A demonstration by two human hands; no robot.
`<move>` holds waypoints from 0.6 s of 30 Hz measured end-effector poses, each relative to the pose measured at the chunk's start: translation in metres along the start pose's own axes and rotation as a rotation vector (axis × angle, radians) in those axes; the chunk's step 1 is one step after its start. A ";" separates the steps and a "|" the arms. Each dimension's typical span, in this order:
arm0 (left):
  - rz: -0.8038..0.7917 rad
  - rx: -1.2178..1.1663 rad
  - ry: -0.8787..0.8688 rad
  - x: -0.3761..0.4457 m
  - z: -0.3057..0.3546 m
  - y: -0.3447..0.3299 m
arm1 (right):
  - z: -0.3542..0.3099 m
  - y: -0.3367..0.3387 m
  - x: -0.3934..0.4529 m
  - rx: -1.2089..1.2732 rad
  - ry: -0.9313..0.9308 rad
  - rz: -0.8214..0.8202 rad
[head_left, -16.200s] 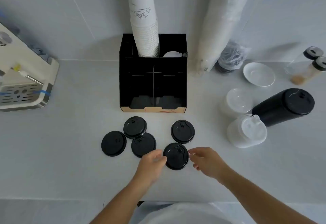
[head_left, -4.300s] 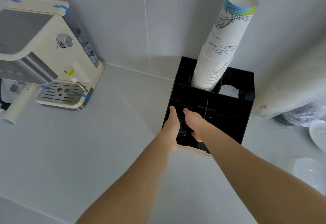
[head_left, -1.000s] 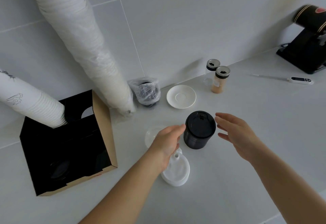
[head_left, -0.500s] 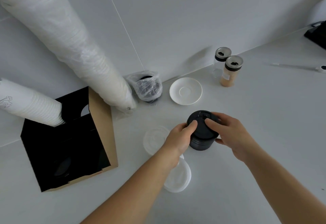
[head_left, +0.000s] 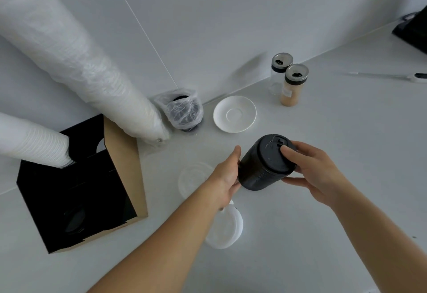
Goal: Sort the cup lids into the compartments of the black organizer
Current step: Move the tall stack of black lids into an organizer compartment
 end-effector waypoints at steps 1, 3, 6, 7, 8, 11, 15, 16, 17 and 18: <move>0.016 -0.010 0.007 0.001 -0.001 0.001 | 0.001 0.000 0.000 -0.003 -0.005 -0.005; 0.043 -0.020 0.024 0.001 -0.005 0.002 | 0.004 0.000 -0.002 -0.008 -0.007 -0.001; 0.053 -0.040 0.030 0.002 -0.007 0.001 | 0.007 0.004 -0.005 0.013 -0.002 0.033; 0.051 -0.045 0.024 0.003 -0.006 0.000 | 0.008 0.005 -0.006 0.029 -0.006 0.040; 0.048 -0.047 0.020 0.004 -0.006 -0.001 | 0.010 0.005 -0.008 0.047 -0.013 0.040; 0.037 -0.051 0.016 0.004 -0.004 -0.002 | 0.013 0.002 -0.012 0.104 -0.016 0.032; 0.027 -0.040 0.011 -0.002 0.000 -0.003 | 0.011 -0.001 -0.019 0.122 0.024 0.052; 0.024 -0.041 0.005 -0.004 0.000 -0.004 | 0.009 -0.001 -0.021 0.122 0.031 0.055; 0.019 -0.048 -0.001 -0.007 0.000 -0.005 | 0.008 -0.002 -0.024 0.121 0.036 0.056; 0.013 -0.053 -0.010 -0.011 0.000 -0.005 | 0.005 -0.004 -0.027 0.115 0.043 0.055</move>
Point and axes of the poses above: each hand's wrist, its own x-axis towards the middle knuckle, its own y-axis out of the back of the hand, z = x × y, the point moved 9 cm from there along x, towards the middle knuckle, and after that the axes turned 14 degrees about -z, right-handed, at the moved point
